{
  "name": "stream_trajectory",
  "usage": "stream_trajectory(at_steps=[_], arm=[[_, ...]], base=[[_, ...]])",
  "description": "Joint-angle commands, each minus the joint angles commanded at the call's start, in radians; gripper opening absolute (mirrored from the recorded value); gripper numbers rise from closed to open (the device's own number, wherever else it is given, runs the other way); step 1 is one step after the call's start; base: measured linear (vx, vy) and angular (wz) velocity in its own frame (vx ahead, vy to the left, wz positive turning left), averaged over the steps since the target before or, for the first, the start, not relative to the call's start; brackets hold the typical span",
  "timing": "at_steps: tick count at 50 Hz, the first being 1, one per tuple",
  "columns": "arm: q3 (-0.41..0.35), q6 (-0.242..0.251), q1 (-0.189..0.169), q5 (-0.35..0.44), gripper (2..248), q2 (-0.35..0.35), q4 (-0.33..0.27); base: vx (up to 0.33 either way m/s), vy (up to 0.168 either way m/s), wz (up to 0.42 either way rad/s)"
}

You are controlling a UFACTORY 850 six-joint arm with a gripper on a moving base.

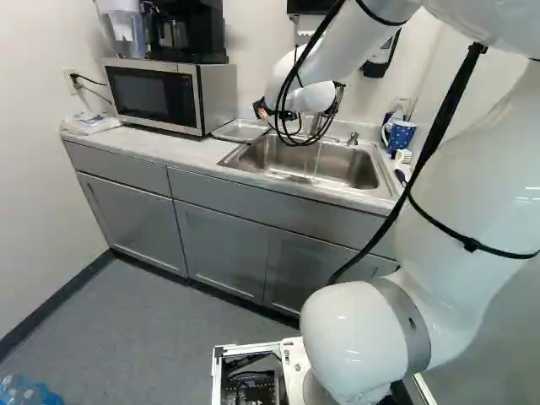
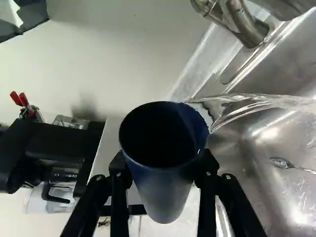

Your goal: Rinse the cup and place it in the tray

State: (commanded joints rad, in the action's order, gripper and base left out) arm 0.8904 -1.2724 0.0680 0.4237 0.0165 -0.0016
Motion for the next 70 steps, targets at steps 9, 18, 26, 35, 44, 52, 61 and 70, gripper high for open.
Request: stream_trajectory(at_steps=[9,18,26,35,44,52,61,70], arm=[[0.0,-0.095,0.0,0.0,126,0.0,0.0],[0.0,-0.19,0.0,0.0,126,0.0,0.0],[0.0,-0.273,0.0,0.0,126,0.0,0.0],[0.0,-0.368,0.0,0.0,126,0.0,0.0],[0.0,-0.462,0.0,0.0,126,0.0,0.0],[0.0,-0.546,0.0,0.0,126,0.0,0.0],[0.0,-0.641,0.0,0.0,126,0.0,0.0],[0.0,-0.725,0.0,0.0,126,0.0,0.0]], base=[[0.0,0.0,0.0],[0.0,0.0,0.0],[0.0,0.0,0.0],[0.0,0.0,0.0],[0.0,0.0,0.0],[0.0,0.0,0.0],[0.0,0.0,0.0],[0.0,0.0,0.0]])
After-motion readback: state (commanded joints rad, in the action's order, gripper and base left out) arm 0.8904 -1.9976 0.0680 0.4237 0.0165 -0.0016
